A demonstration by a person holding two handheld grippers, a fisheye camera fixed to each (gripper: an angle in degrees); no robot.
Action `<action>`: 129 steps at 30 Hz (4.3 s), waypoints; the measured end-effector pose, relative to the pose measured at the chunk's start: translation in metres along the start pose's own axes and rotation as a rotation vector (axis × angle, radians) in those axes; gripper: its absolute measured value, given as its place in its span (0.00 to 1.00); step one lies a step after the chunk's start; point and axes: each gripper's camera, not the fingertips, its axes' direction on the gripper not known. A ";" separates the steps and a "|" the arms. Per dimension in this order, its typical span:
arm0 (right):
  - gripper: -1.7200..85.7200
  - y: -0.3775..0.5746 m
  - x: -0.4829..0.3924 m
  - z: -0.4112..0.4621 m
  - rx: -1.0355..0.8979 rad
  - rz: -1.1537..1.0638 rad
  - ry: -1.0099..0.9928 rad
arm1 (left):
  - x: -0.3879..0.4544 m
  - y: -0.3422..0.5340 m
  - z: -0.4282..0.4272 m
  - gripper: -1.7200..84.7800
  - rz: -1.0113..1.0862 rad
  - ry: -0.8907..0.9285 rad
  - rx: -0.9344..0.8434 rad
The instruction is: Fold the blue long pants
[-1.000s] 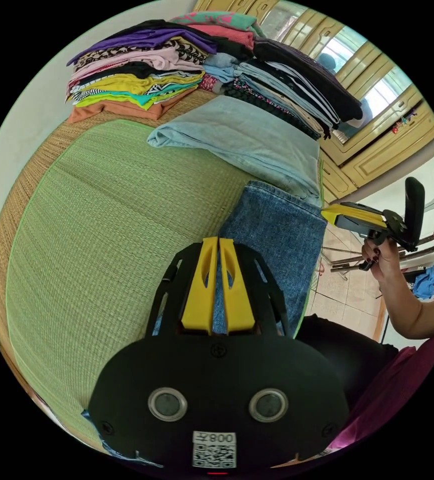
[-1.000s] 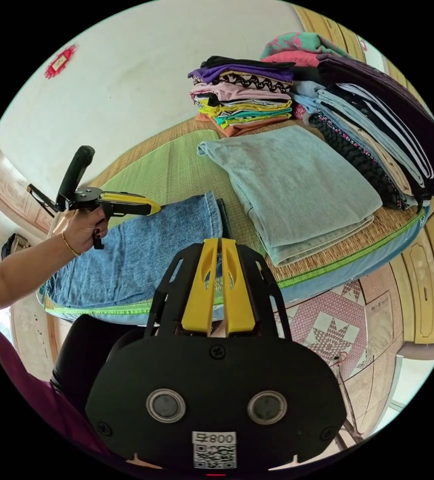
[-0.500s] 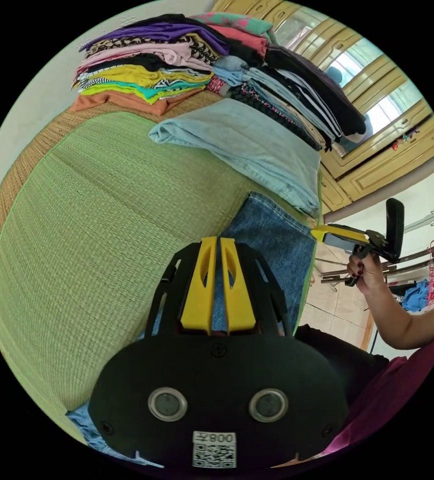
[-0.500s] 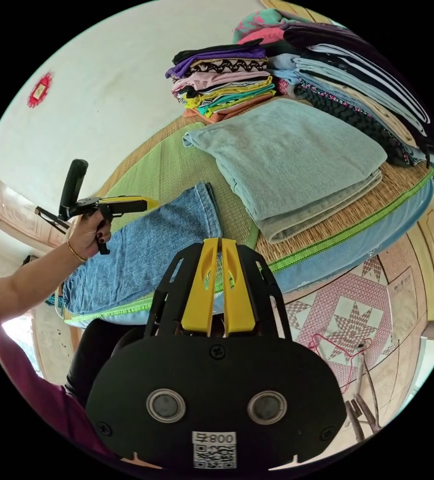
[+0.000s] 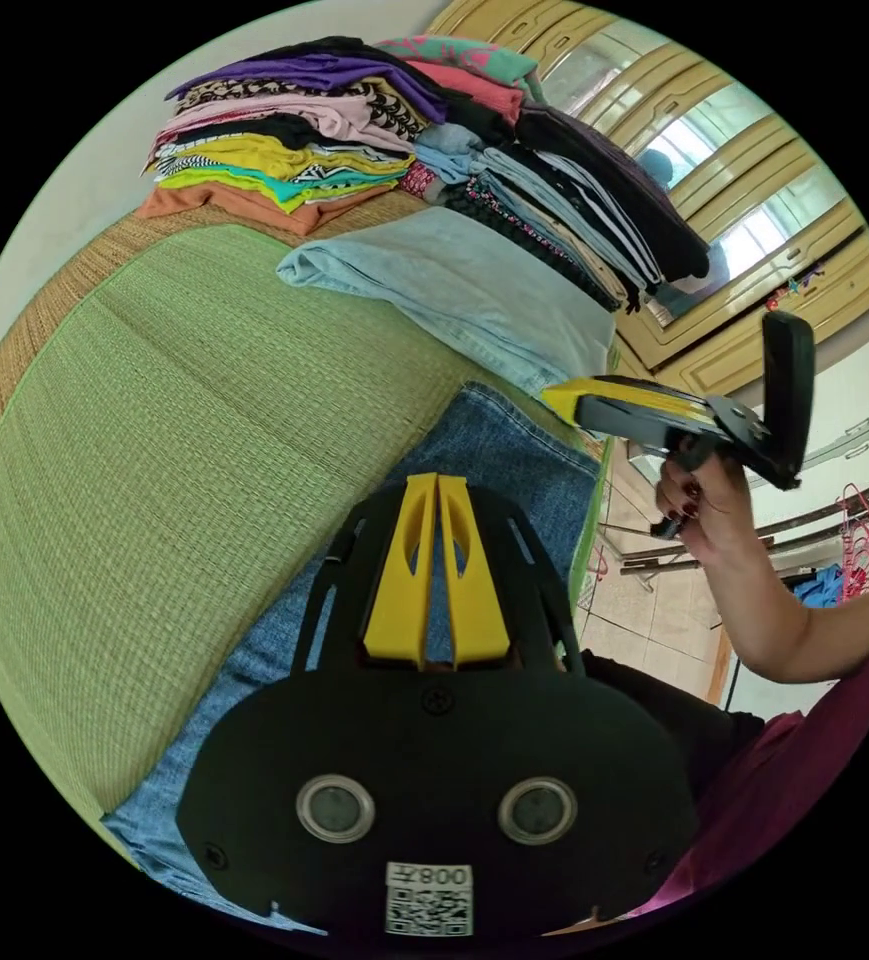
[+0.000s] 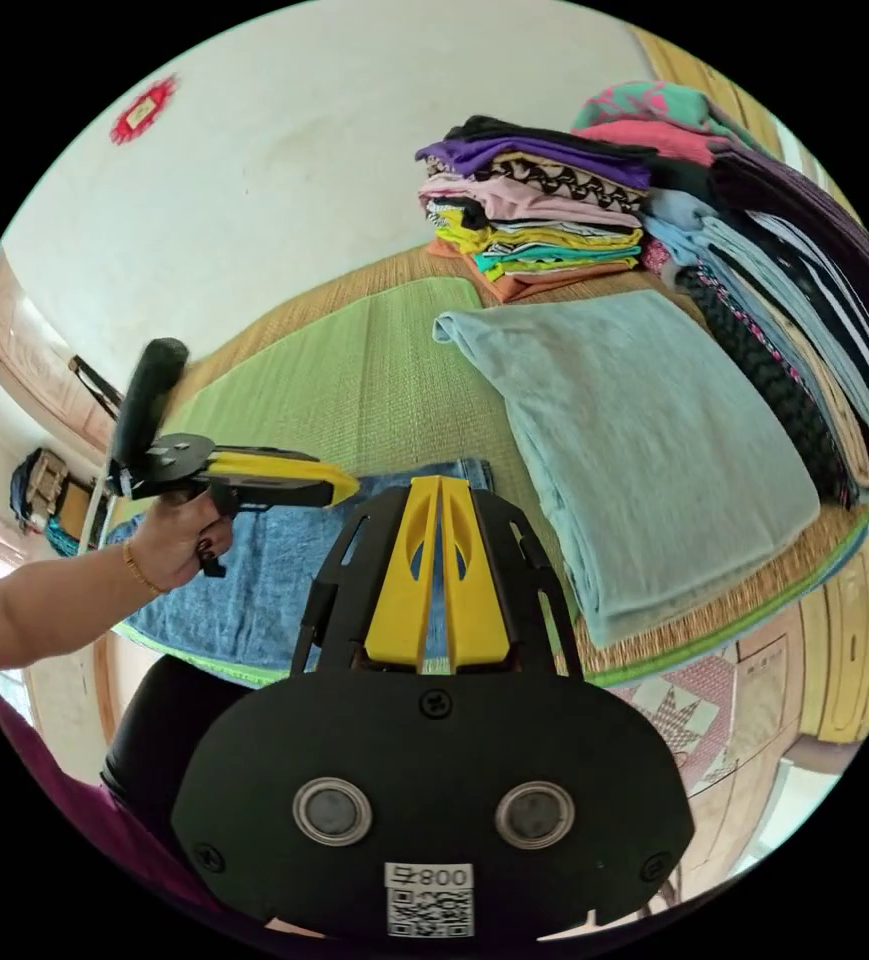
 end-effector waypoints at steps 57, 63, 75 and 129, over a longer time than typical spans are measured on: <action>0.10 0.178 0.053 0.124 -0.045 0.457 -0.400 | 0.219 0.050 -0.039 0.07 0.167 -0.176 -0.106; 0.10 0.190 0.062 0.129 -0.017 0.514 -0.457 | 0.220 0.044 -0.039 0.09 0.178 -0.185 -0.106; 0.07 0.194 0.072 0.127 0.022 0.525 -0.527 | 0.174 0.022 -0.055 0.08 0.122 0.009 -0.057; 0.06 -0.107 -0.112 -0.265 0.177 0.012 -0.758 | -0.290 0.287 -0.213 0.04 0.228 0.171 0.196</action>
